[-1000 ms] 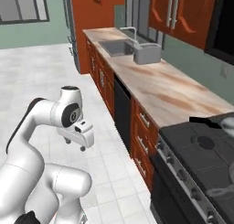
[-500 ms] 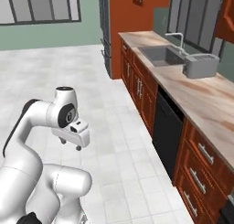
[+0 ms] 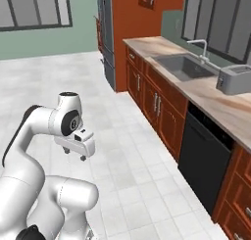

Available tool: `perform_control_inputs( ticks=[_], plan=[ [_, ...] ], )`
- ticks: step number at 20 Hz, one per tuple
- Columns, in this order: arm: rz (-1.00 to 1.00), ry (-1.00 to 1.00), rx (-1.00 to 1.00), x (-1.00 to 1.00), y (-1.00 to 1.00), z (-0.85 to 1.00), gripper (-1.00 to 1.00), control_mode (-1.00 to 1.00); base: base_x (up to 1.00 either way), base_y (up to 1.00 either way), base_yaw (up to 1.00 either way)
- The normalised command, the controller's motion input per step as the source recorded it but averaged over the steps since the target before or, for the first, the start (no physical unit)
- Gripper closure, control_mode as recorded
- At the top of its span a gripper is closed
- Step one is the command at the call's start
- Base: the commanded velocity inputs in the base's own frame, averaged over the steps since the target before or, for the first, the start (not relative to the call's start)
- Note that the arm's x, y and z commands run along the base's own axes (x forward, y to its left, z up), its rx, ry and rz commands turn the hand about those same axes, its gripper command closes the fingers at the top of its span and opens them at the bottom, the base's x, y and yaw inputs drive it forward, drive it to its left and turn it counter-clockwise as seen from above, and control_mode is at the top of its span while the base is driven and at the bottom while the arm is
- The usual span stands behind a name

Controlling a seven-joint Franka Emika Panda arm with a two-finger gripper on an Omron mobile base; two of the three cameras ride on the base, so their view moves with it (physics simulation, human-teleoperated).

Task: Place one of the steaks on the plate and the other in the bowl. Then place the bowl in the fridge.

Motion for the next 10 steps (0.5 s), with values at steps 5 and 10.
perform_control_inputs(
  ticks=[5, 10],
  plan=[
    [0.00, 0.00, 0.00, 0.00, 0.00, 0.00, -1.00, 1.00, 0.70, 1.00, -0.23],
    [0.00, 0.00, 0.00, 0.00, 0.00, 0.00, -1.00, 1.00, 0.58, 1.00, -0.19]
  ],
)
